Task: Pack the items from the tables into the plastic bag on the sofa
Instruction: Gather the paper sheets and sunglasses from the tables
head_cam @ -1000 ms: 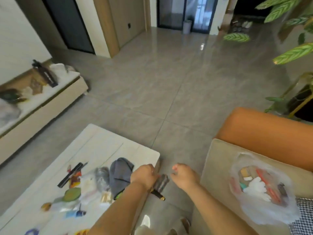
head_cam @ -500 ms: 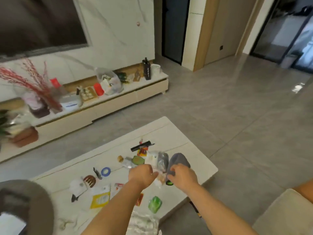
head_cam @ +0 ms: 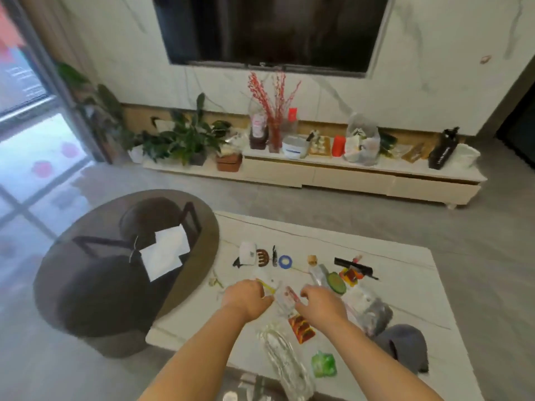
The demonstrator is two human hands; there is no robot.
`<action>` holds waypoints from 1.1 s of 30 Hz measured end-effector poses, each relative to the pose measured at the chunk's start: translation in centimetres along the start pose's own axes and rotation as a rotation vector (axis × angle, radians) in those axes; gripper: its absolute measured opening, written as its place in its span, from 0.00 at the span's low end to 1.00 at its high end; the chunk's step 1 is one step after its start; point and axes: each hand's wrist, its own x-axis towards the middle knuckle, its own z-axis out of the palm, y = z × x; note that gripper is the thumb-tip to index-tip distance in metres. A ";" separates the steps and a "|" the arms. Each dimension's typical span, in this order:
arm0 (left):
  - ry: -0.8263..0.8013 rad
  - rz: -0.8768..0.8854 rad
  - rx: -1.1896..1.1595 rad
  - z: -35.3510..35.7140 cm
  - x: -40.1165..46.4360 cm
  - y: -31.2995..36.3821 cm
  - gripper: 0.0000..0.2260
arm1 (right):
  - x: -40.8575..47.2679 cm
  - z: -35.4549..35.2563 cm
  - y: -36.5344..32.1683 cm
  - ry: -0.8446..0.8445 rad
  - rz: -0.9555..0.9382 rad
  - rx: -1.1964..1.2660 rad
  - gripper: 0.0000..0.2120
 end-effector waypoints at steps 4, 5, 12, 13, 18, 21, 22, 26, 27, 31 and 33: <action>-0.038 -0.135 -0.125 0.9 -3.0 -5.1 0.22 | 0.8 1.9 -4.9 -0.077 -0.100 0.020 0.16; -0.041 -0.166 -0.155 1.0 -3.8 -6.4 0.22 | 0.8 2.4 -6.3 -0.101 -0.122 0.025 0.16; 0.055 -0.289 -0.258 0.2 -6.6 -15.6 0.21 | 1.9 5.4 -16.3 -0.132 -0.259 -0.027 0.20; 0.075 -0.295 -0.271 -0.1 -6.7 -17.0 0.20 | 2.1 5.6 -17.8 -0.125 -0.265 -0.031 0.20; 0.141 -0.328 -0.305 -2.2 -7.1 -24.8 0.18 | 3.7 6.5 -26.0 -0.103 -0.277 -0.055 0.18; 0.171 -0.363 -0.303 -3.6 -7.0 -29.2 0.16 | 4.7 7.0 -30.6 -0.085 -0.271 -0.007 0.17; 0.175 -0.366 -0.307 -4.0 -6.9 -30.7 0.15 | 5.2 7.5 -32.3 -0.081 -0.274 0.007 0.17; 0.164 -0.382 -0.354 -5.0 -6.4 -35.4 0.14 | 6.5 8.6 -37.2 -0.092 -0.283 0.033 0.18; 0.156 -0.388 -0.367 -5.1 -6.3 -36.2 0.14 | 6.8 9.0 -38.0 -0.099 -0.278 0.030 0.18; 0.152 -0.411 -0.397 -5.3 -5.3 -39.1 0.14 | 8.7 10.0 -40.7 -0.135 -0.249 0.029 0.17; 0.150 -0.424 -0.411 -5.4 -4.4 -40.2 0.13 | 10.1 10.5 -41.7 -0.151 -0.255 0.017 0.17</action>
